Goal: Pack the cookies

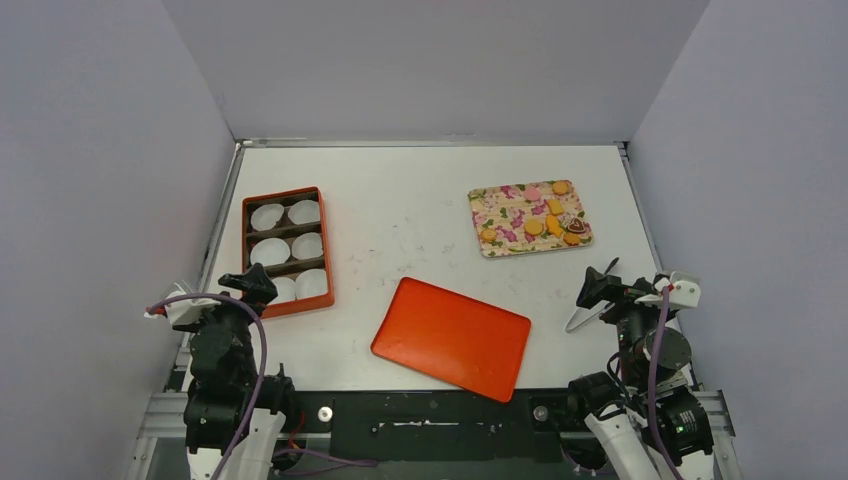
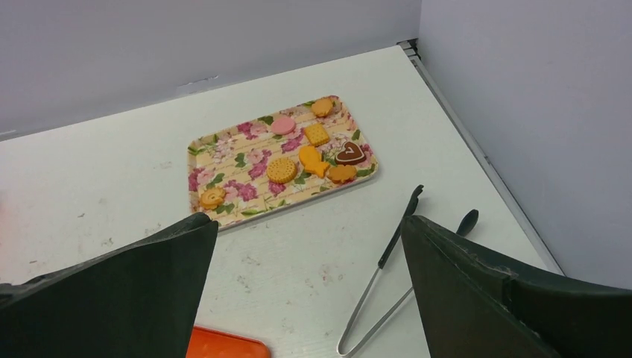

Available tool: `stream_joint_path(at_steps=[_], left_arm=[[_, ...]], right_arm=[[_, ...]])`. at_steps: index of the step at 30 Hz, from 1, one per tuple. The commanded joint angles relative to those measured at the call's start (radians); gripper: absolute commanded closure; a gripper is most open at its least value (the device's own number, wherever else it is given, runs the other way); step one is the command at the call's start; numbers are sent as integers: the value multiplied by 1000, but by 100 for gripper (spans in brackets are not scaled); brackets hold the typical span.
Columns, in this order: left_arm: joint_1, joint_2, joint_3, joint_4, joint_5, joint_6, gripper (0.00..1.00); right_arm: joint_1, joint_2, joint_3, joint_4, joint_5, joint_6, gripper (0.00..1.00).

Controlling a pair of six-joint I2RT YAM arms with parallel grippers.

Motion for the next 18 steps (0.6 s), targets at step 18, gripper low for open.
stream_joint_path(at_steps=[18], left_arm=[[19, 260, 66, 62, 296, 96, 3]], right_arm=[[7, 44, 34, 17, 27, 8, 0]])
